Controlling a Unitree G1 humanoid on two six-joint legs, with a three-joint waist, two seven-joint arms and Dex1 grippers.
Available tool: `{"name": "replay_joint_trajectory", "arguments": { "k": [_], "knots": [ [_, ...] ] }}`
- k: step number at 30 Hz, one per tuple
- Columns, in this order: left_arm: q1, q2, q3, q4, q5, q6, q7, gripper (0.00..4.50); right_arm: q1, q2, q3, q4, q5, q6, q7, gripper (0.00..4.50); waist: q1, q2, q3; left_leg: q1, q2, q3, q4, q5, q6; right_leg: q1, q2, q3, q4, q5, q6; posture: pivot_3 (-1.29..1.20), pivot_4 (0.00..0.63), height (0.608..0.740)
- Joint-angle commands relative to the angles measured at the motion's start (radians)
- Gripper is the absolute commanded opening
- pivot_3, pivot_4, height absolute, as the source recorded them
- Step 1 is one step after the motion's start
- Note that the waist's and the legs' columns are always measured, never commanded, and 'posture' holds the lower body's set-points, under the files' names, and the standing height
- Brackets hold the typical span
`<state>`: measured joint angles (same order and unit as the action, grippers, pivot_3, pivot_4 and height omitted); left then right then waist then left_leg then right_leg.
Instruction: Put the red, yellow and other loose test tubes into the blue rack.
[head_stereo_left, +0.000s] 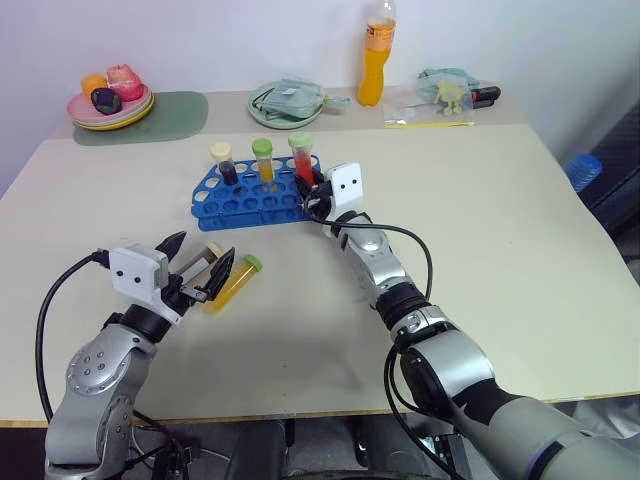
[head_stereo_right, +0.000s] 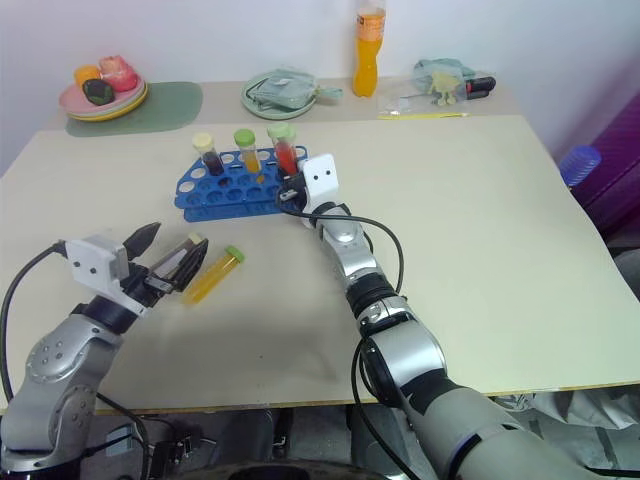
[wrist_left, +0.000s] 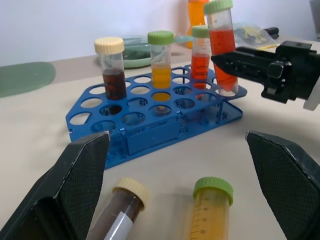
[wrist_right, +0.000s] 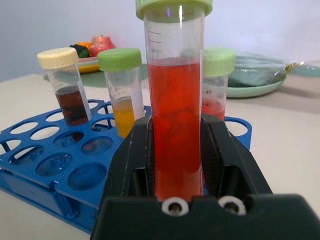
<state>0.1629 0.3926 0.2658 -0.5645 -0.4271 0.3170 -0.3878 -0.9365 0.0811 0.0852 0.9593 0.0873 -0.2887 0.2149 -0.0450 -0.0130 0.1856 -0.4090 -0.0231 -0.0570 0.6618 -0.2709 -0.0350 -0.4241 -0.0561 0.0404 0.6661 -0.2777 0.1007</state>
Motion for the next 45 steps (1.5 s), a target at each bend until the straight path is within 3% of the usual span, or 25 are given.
{"name": "replay_joint_trajectory", "arguments": {
  "k": [1,19,45],
  "knots": [
    [0.002,0.001,0.001,-0.039,-0.006,-0.011,0.0,4.5,-0.036,0.012,-0.018,0.028,-0.023,-0.041,-0.019,0.78,0.001,0.0,0.0,0.0,0.0,0.0,0.0,0.0,0.0,0.0,0.0,0.0,0.0,0.0,0.0,0.0,0.15,0.729],
    [-0.012,-0.001,-0.013,-0.048,-0.009,0.0,0.003,4.5,-0.063,0.036,-0.043,0.165,-0.104,-0.155,-0.097,0.78,0.0,0.0,0.0,0.0,0.0,0.0,0.0,0.001,-0.001,0.0,0.0,0.0,0.001,0.0,0.0,0.0,0.15,0.729],
    [-0.009,-0.003,-0.013,-0.053,-0.008,0.008,0.006,4.5,0.002,0.059,-0.109,0.125,-0.052,-0.194,0.006,0.78,0.001,0.0,0.0,0.001,0.0,0.0,0.0,0.001,-0.001,0.001,0.0,0.0,0.001,0.0,0.0,0.0,0.15,0.729]
  ]
}}
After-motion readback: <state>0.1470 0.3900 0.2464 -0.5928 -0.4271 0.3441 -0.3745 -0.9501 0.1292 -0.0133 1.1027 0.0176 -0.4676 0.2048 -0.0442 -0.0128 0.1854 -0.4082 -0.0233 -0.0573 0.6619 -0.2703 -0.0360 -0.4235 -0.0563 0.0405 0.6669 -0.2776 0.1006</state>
